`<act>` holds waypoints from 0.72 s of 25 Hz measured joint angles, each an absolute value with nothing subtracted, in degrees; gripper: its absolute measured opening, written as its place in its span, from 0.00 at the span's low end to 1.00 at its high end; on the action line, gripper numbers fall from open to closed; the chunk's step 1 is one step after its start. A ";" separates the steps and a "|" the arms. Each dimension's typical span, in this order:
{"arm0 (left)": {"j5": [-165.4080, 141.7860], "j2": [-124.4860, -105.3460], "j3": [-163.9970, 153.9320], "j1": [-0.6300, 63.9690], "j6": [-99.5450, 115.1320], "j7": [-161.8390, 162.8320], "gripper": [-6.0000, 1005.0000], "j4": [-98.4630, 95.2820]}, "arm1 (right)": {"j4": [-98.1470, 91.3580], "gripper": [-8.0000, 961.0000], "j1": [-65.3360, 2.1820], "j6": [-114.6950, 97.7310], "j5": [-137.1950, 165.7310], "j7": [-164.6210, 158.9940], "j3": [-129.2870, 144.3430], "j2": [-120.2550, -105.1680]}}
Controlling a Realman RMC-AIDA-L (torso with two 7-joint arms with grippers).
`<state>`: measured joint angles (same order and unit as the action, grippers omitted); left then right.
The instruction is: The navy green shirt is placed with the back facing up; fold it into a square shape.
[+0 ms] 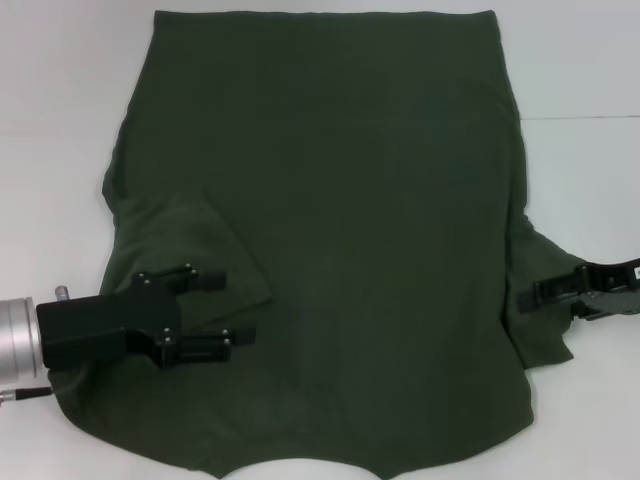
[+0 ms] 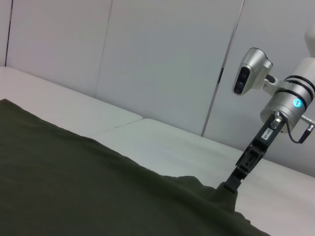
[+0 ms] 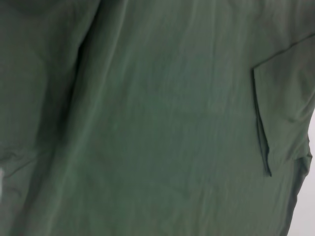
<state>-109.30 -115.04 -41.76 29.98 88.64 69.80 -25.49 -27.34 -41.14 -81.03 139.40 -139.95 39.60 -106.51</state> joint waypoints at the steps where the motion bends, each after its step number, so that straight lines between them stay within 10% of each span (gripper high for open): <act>1: -109.27 -115.04 -41.75 30.01 88.63 69.80 0.86 -25.49 | -27.33 0.89 -41.14 -80.90 139.39 -139.95 39.60 -106.51; 18: -109.24 -115.26 -41.47 30.79 88.39 69.91 0.85 -26.42 | -27.33 0.23 -40.75 -80.01 139.56 -140.35 39.54 -106.00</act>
